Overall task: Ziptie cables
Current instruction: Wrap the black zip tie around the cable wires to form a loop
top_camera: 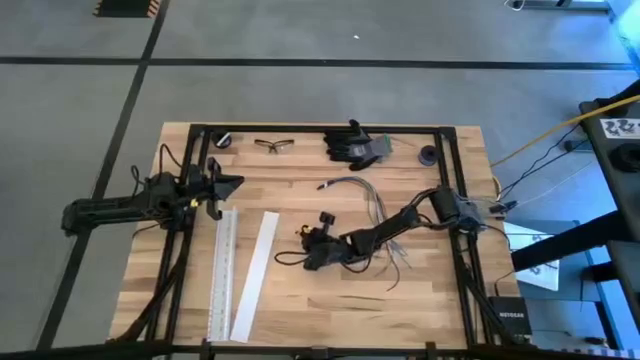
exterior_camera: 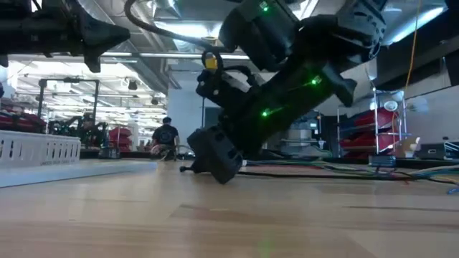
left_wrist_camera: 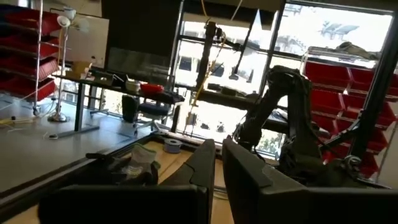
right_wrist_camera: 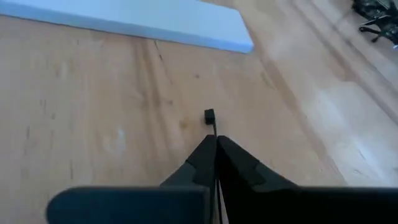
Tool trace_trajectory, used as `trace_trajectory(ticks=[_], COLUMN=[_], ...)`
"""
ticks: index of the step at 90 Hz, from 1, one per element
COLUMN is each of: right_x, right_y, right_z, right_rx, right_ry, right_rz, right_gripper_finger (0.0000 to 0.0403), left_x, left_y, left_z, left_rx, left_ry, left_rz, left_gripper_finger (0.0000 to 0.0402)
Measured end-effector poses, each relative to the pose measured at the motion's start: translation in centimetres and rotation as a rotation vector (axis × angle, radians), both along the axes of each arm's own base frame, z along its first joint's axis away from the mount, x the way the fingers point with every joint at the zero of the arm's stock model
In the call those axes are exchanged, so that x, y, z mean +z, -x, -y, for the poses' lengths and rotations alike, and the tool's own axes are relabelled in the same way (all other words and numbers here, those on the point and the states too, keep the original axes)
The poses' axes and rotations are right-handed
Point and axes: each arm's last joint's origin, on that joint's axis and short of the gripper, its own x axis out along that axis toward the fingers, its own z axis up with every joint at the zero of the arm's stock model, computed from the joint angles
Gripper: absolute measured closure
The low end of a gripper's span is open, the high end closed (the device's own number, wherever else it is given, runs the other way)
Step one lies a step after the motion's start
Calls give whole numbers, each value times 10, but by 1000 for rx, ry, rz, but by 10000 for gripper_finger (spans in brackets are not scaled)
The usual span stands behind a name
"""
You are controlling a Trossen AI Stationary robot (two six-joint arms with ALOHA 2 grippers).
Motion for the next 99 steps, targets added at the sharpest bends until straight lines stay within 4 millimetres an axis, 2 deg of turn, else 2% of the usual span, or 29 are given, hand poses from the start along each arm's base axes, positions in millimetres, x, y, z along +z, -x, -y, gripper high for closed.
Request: trace_trajectory(ticks=[13, 34, 44, 53, 81, 99], right_x=[0, 3, 16, 42, 80, 109], right_y=[-1, -3, -3, -3, 9, 39], right_z=[0, -3, -4, 1, 43, 75], right_rx=[4, 71, 104, 124, 136, 80], right_ry=[-4, -63, -60, -88, -258, -244], right_rz=[17, 33, 40, 75, -51, -250], right_gripper_finger=[377, 287, 255, 242, 241, 240], left_x=[0, 0, -1, -1, -2, -7], left_y=[0, 0, 0, 0, 0, -1], left_z=[0, 0, 0, 0, 0, 0], left_rx=[1, 0, -1, -1, -7, -16], left_ry=[-3, 2, 10, 10, 33, 91], left_rz=[-1, -2, -4, -3, -10, -45], left_gripper_finger=[386, 386, 386, 386, 386, 386])
